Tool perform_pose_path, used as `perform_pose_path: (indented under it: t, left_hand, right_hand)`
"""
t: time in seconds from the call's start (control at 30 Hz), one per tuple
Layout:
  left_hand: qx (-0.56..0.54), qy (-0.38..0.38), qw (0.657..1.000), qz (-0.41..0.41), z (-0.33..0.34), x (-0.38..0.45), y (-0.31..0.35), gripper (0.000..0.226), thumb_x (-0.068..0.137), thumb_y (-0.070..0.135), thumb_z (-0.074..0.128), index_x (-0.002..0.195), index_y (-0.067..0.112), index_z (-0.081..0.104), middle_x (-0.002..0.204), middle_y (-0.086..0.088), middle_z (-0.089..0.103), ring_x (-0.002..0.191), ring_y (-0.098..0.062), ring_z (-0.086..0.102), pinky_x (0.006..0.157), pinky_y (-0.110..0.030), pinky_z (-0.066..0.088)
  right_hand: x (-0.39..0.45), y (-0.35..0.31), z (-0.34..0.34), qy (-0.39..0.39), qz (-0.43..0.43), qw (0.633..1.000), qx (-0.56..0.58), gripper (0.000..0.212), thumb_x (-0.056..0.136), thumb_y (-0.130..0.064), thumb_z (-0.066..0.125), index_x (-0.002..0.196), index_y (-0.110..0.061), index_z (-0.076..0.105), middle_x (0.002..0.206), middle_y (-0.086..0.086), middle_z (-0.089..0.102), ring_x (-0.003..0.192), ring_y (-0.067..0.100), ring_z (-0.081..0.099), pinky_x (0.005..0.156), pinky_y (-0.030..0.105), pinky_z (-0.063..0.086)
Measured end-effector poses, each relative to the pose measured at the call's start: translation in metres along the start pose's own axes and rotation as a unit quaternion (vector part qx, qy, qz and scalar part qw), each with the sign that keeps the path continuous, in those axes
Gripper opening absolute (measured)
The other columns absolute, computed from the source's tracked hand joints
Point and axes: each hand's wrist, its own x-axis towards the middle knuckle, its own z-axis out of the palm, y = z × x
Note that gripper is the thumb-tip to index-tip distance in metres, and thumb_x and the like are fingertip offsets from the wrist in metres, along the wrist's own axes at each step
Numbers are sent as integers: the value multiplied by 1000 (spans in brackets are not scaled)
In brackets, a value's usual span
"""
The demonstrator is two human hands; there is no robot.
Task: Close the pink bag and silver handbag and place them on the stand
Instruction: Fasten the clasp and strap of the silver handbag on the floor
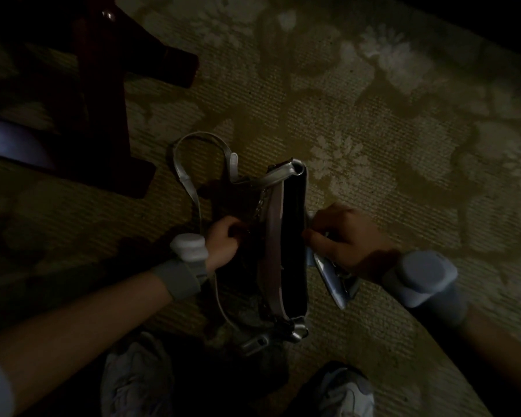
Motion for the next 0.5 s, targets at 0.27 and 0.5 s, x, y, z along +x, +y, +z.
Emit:
perform_pose_path:
  t: [0.27,0.5]
  left_hand:
    - [29,16,999,33,-7,7,-3,38,80,-10,53,117,-3,48,112,-24,55,104,-36,54,76,-28,38]
    - [72,-53,995,37,0,11,4,63,82,4,60,138,7,32,142,-17,41,130,-33,39,110,-45,33]
  right_hand:
    - [2,-13,20,7,12,983,-182,75,62,-59,16,107,-27,66,107,1,60,105,26,49,105,42,22]
    - [23,-22,31,108,139,970,-167,59,83,-48,46,135,-21,35,128,10,34,118,30,34,98,43,34]
